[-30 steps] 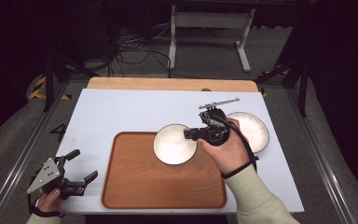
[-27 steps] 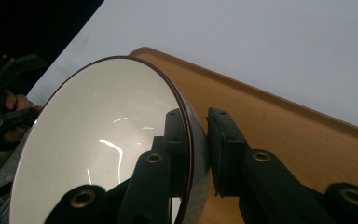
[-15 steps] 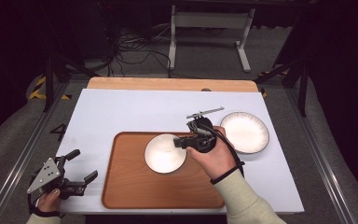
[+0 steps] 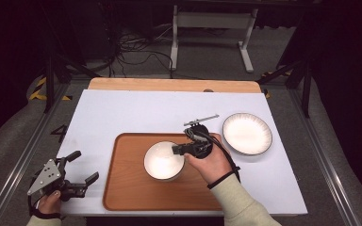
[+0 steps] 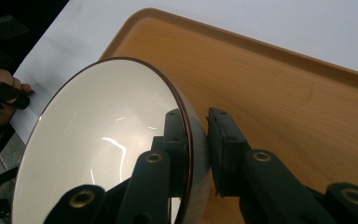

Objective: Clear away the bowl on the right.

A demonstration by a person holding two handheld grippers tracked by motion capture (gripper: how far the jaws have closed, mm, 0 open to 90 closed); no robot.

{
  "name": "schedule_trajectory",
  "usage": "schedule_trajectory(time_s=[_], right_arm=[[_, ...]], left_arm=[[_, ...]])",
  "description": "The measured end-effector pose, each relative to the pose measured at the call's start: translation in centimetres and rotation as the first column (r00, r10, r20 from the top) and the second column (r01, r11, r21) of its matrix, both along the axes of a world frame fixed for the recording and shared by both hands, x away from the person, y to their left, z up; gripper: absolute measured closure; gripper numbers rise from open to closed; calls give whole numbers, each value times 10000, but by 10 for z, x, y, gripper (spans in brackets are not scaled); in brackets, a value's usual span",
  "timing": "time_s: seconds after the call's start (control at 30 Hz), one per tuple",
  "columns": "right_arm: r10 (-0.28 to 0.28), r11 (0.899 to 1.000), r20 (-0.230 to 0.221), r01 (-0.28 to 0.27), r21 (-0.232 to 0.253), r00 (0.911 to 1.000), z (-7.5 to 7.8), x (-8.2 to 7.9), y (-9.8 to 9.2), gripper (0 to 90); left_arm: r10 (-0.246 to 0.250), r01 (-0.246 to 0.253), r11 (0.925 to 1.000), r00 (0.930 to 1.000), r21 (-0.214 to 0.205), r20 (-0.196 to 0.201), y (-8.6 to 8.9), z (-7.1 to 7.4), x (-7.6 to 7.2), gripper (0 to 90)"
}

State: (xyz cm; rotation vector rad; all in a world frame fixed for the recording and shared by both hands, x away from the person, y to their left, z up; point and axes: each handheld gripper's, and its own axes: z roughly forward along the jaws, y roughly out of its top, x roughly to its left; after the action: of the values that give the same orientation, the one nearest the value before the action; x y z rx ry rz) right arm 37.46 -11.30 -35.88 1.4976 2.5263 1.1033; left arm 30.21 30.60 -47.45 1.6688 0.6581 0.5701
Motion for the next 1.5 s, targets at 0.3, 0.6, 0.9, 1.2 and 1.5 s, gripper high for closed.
schedule_trajectory(time_s=[0.3,0.6,0.9,1.2,1.5], right_arm=[[-31,10000,-208,29,-90,9998,-13,3,2,781],[-81,9999,-327,78,-96,9994,-29,7,2,779],[-128,9998,-447,121,-166,9989,-42,10,2,778],[-203,9995,-480,192,-246,9986,-48,12,1,776],[-47,9996,-413,36,-269,9991,-50,12,0,780]], left_arm=[[-1,1,10000,10000,9,-4,0,0,0,3],[-6,6,10000,10000,10,-6,0,0,0,3],[-9,9,10000,10000,18,-8,0,0,0,3],[-12,12,10000,10000,11,-11,0,0,0,3],[-9,9,10000,10000,22,-11,0,0,0,3]])
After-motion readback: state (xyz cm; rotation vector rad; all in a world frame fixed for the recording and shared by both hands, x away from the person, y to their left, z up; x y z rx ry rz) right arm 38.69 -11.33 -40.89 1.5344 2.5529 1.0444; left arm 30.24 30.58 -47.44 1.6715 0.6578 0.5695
